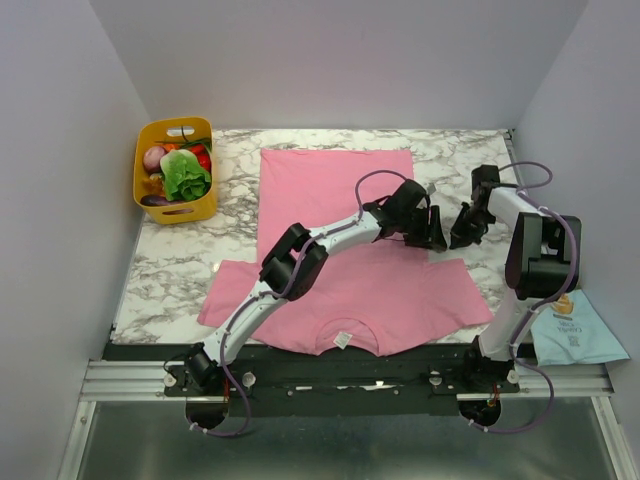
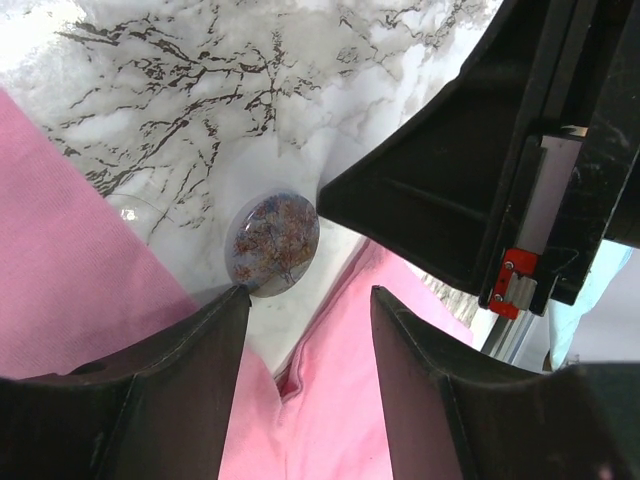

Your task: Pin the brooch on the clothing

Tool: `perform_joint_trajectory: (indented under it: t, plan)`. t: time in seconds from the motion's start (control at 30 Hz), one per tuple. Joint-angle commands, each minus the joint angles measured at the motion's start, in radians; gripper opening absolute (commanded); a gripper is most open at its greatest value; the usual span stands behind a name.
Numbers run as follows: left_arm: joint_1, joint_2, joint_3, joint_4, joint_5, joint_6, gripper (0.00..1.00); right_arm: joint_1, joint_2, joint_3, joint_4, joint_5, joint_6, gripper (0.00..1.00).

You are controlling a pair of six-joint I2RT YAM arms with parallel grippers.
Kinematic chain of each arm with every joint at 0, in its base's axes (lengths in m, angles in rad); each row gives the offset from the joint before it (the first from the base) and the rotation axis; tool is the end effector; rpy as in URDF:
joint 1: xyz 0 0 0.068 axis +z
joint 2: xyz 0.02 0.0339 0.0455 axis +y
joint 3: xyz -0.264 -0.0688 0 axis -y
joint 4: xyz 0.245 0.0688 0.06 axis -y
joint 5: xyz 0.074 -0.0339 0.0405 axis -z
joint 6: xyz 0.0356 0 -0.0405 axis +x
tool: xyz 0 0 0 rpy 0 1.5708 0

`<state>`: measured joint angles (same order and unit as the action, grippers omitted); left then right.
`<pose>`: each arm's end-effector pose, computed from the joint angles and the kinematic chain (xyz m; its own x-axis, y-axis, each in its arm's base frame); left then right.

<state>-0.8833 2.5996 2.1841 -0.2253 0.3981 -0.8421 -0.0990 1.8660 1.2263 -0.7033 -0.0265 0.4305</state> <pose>0.3575 -0.4571 0.1418 -0.9312 0.0504 -0.3609 0.3227 0.5743 -0.7524 0.3523 -0.0340 0.1612 -0.8422 0.5029 -0.1945 0.4889 0.8643 0.1177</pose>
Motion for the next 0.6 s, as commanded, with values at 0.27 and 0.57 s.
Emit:
perform_joint_trajectory:
  t: [0.27, 0.57]
  plan:
    - [0.032, 0.008, -0.076, -0.103, -0.131, -0.002, 0.60, 0.008, 0.035, 0.052, 0.004, 0.000, 0.013, 0.10]
    - [0.023, 0.053, -0.012, -0.109, -0.088, 0.003, 0.59, 0.048, 0.051, 0.053, 0.010, -0.032, 0.014, 0.08]
